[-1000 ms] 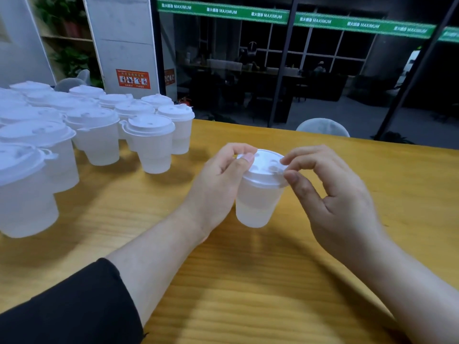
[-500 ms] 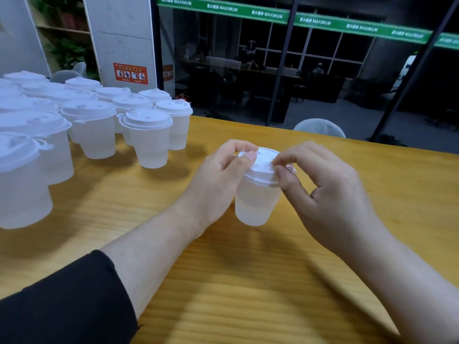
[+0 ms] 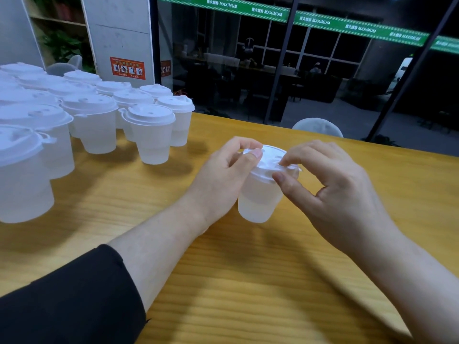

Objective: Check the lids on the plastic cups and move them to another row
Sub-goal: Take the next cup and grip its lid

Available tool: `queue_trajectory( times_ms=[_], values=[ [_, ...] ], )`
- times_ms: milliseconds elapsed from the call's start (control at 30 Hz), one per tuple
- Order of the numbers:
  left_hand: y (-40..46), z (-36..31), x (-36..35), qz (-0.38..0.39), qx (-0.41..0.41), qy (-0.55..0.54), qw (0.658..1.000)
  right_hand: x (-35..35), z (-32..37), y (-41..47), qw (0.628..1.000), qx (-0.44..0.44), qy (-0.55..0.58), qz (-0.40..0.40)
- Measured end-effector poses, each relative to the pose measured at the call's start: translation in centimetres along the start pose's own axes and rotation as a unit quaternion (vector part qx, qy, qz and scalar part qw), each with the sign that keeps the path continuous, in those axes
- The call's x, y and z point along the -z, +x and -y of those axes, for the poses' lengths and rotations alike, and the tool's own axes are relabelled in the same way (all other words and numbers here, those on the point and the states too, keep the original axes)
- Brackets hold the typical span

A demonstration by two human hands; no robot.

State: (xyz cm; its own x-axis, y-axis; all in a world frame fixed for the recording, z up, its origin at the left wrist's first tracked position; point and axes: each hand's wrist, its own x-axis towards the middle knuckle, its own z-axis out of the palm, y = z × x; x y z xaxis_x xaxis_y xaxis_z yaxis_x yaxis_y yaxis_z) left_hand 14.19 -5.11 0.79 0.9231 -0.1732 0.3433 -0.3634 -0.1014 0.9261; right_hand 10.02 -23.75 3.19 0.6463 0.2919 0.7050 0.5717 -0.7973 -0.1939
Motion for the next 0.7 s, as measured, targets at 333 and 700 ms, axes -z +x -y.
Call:
queue_trajectory(
  times_ms=[333, 700],
  values=[
    [-0.2, -0.2, 0.0, 0.011, -0.003, -0.004, 1.000, -0.5, 0.9, 0.1, 1.000, -0.014, -0.007, -0.020],
    [0.1, 0.1, 0.4, -0.071, 0.083, -0.052, 0.993, -1.1, 0.5, 1.1, 0.960, -0.207, 0.139, 0.130]
  ],
)
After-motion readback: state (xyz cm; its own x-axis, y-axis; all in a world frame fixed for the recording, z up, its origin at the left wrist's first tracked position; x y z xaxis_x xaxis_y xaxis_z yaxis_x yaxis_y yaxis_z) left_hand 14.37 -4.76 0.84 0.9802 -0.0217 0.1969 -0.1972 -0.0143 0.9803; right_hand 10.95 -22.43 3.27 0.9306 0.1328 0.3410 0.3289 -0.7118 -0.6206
